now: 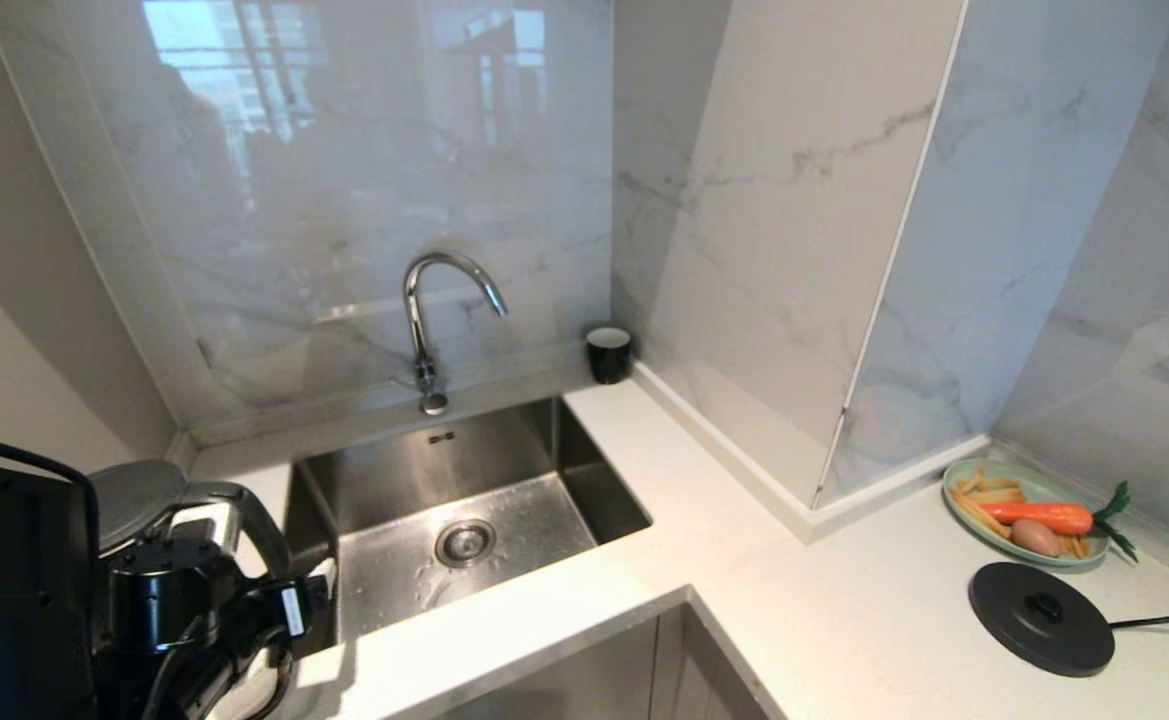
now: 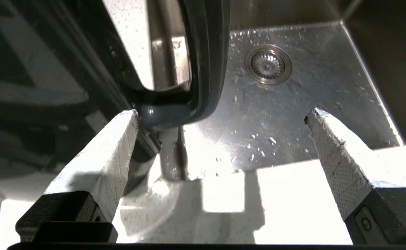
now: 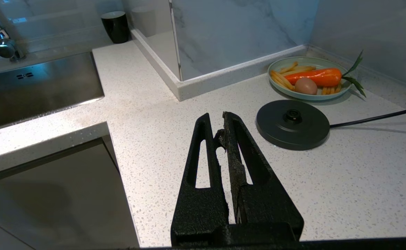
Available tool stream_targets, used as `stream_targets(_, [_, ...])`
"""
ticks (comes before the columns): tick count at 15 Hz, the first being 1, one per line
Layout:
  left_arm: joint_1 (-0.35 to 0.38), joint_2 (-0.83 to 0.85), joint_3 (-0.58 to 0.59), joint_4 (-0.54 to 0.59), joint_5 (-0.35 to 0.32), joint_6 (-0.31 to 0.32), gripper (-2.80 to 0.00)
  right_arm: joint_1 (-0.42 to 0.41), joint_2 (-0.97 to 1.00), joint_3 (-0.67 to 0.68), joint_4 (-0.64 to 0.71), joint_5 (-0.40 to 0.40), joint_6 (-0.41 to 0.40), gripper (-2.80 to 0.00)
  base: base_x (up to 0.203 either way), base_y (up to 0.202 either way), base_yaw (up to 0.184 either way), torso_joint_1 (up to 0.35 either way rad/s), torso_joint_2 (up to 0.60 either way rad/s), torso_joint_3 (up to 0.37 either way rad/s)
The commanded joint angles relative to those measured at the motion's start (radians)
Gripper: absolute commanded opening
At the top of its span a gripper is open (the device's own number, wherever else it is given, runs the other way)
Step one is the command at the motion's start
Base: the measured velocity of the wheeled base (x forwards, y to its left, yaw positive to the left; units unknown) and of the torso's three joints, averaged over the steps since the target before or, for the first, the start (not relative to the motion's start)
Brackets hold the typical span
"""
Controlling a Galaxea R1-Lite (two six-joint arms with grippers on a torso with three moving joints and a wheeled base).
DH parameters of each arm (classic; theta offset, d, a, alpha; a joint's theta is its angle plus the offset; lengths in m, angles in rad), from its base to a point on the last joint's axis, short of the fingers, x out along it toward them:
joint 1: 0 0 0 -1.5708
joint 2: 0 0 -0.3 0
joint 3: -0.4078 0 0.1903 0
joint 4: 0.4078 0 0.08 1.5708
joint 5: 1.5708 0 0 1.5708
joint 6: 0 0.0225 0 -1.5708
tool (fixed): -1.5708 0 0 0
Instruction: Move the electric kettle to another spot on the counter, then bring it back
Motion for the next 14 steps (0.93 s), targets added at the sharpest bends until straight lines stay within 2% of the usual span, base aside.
stream_targets(1, [-0.016,-0.051,0.036,-0.009,0.000,-0.007,0.00,0.000,0.000,0.000,0.000,0.000,0.000,-2.80,0.000,0.000,0.000,0.000,0.00,0.000])
stream_targets(5, [-0.061,-0.149,0.080,-0.009,0.006,-0.024,0.00,0.000,0.000,0.000,0.000,0.000,0.001,-2.80,0.000,0.000,0.000,0.000,0.00,0.000])
stream_targets(6, [-0.063,-0.169,0.081,-0.009,0.008,-0.025,-2.80,0.000,0.001,0.000,0.000,0.000,0.000,-2.80,0.000,0.000,0.000,0.000,0.00,0.000])
stream_targets(12, [-0.095,-0.311,0.081,-0.009,0.008,-0.022,-2.80,0.000,0.000,0.000,0.000,0.000,0.001,-2.80,0.000,0.000,0.000,0.000,0.00,0.000])
stream_targets(14, [-0.107,-0.399,0.081,0.006,0.008,0.000,-2.80,0.000,0.001,0.001,0.000,0.000,0.001,-2.80,0.000,0.000,0.000,0.000,0.00,0.000])
